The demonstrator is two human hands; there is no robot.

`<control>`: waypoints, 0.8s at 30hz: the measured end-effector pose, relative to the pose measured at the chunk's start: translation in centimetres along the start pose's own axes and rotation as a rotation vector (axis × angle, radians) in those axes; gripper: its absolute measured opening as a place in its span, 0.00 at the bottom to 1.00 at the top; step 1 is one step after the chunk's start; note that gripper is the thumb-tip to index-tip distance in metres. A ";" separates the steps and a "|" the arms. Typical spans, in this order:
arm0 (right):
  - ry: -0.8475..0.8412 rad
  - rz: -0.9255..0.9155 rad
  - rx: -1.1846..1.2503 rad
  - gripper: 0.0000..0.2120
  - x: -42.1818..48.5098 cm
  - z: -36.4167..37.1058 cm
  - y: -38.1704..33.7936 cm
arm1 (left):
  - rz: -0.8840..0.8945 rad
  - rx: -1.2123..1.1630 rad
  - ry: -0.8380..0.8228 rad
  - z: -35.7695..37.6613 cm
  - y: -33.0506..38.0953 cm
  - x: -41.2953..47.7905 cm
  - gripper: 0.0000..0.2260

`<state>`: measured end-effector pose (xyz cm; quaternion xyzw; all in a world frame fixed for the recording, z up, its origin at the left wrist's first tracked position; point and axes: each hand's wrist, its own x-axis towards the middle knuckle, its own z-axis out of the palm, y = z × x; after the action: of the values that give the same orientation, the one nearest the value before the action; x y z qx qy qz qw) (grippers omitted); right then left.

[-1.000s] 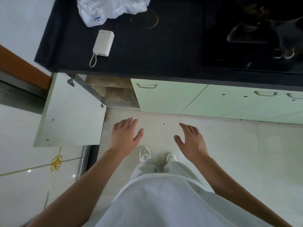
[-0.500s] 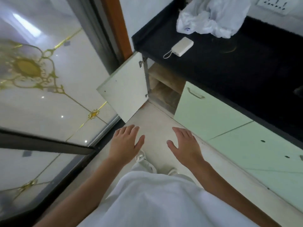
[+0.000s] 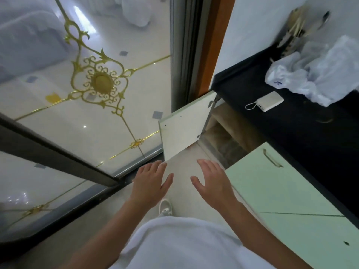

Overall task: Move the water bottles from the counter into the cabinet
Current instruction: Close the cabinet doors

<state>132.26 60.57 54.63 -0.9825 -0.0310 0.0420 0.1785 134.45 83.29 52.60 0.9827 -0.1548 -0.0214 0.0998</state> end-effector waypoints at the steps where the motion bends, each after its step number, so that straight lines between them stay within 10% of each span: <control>1: -0.002 0.023 -0.005 0.27 0.3 0.1 0.1 | 0.029 0.001 0.001 0.0 -0.5 1.1 0.25; 13: -0.014 0.318 0.049 0.28 3.4 -0.1 3.2 | 0.250 -0.017 -0.035 -0.3 -2.8 12.5 0.23; 24: -0.079 0.222 0.175 0.28 17.7 1.8 2.8 | 0.079 -0.064 -0.151 -1.4 -6.8 20.2 0.23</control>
<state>149.82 59.91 50.65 -0.9581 0.0746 0.1027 0.2567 155.84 83.69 52.40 0.9677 -0.1998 -0.0963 0.1199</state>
